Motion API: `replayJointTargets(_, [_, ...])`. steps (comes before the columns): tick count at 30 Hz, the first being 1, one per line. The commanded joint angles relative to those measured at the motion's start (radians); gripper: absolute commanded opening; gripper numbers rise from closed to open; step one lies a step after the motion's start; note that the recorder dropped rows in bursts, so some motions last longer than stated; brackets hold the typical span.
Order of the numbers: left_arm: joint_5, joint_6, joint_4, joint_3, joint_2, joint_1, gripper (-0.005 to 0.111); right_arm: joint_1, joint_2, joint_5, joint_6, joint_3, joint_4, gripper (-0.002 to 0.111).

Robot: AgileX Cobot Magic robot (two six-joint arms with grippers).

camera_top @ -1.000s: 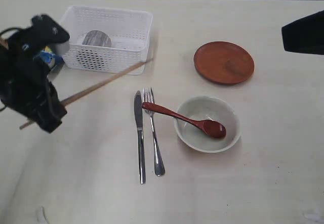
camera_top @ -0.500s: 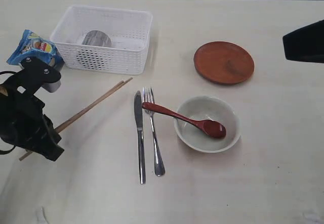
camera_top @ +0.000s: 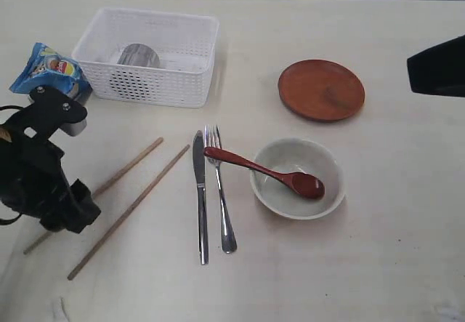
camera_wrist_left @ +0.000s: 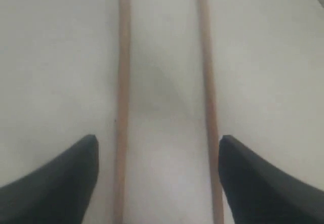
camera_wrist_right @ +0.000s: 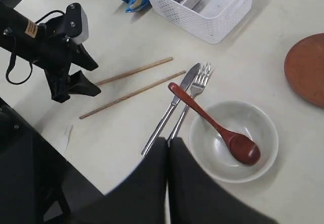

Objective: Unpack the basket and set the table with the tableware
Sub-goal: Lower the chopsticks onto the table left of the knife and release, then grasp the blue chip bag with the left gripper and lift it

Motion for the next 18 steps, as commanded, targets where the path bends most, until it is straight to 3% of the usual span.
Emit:
replayJointTargets(1, [0.029, -0.220, 0.145, -0.065, -0.003, -0.003, 0.062, -0.004, -0.009, 0.005, 0.004, 0.001, -0.006, 0.001])
replayJointTargets(5, [0.093, -0.424, 0.277, -0.133, -0.003, 0.088, 0.062, -0.004, -0.009, 0.005, 0.004, 0.001, -0.006, 0.001])
replayJointTargets(8, [0.094, -0.438, 0.262, -0.175, -0.003, 0.200, 0.062, -0.004, -0.009, 0.004, -0.002, 0.001, -0.006, 0.001])
replayJointTargets(14, [-0.101, -0.428, 0.111, -0.190, 0.017, 0.408, 0.062, -0.004, -0.009, 0.004, -0.012, 0.001, -0.006, 0.001])
replayJointTargets(18, [-0.229, -0.367, -0.012, -0.194, 0.089, 0.466, 0.062, -0.004, -0.009, 0.004, -0.023, 0.001, -0.008, 0.001])
